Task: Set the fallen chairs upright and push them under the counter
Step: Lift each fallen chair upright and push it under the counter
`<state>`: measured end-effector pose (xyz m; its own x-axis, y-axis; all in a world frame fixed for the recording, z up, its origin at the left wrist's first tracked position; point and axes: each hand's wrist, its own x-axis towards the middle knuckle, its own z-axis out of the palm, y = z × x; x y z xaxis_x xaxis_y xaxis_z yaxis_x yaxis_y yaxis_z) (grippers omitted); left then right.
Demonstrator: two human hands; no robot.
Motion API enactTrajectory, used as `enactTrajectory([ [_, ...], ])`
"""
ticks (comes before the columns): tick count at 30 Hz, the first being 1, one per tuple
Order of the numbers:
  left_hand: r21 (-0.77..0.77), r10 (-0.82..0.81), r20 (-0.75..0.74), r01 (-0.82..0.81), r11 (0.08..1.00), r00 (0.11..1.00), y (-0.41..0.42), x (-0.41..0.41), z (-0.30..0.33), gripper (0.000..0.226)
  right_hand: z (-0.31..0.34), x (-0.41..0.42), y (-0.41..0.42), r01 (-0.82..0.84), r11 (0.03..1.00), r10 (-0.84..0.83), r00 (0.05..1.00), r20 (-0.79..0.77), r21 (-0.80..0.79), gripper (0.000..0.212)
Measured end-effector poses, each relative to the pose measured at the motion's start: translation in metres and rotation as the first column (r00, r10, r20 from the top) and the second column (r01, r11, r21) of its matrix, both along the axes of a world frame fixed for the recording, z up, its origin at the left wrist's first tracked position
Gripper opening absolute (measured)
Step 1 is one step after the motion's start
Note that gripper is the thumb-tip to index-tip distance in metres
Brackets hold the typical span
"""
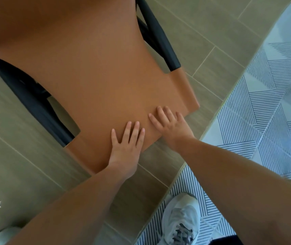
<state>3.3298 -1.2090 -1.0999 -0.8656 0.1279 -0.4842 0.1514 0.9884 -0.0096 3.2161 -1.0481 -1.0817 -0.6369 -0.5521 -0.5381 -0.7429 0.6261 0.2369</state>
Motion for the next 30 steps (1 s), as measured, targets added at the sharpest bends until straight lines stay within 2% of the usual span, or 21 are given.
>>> enactTrajectory([
  [5, 0.000, 0.019, 0.037, -0.019, 1.000, 0.999, 0.003, 0.001, 0.003, 0.095, -0.002, -0.004, -0.003, -0.049, 0.999, 0.048, 0.998, -0.045, -0.013, 0.087],
  [9, -0.009, 0.140, 0.095, -0.139, 0.990, 0.986, 0.005, -0.003, 0.005, 0.108, -0.003, -0.011, -0.004, -0.079, 0.997, 0.080, 0.995, -0.066, 0.017, 0.095],
  [14, -0.008, 0.217, 0.148, -0.218, 0.976, 0.965, 0.004, -0.005, 0.014, 0.115, 0.000, -0.023, -0.006, -0.129, 0.992, 0.129, 0.990, -0.059, 0.008, 0.092],
  [20, -0.001, 0.159, 0.219, -0.163, 0.987, 0.963, 0.003, -0.010, 0.022, 0.114, 0.009, -0.032, -0.004, -0.147, 0.989, 0.145, 0.987, 0.068, 0.026, 0.089],
  [25, -0.001, 0.137, 0.281, -0.142, 0.990, 0.950, -0.011, -0.011, 0.032, 0.119, 0.020, -0.034, -0.016, -0.081, 0.995, 0.067, 0.977, 0.202, 0.062, 0.096],
  [30, -0.045, 0.129, 0.355, -0.121, 0.992, 0.926, -0.040, -0.004, 0.071, 0.123, 0.049, -0.022, -0.040, -0.074, 0.996, 0.055, 0.952, 0.301, 0.052, 0.099],
])
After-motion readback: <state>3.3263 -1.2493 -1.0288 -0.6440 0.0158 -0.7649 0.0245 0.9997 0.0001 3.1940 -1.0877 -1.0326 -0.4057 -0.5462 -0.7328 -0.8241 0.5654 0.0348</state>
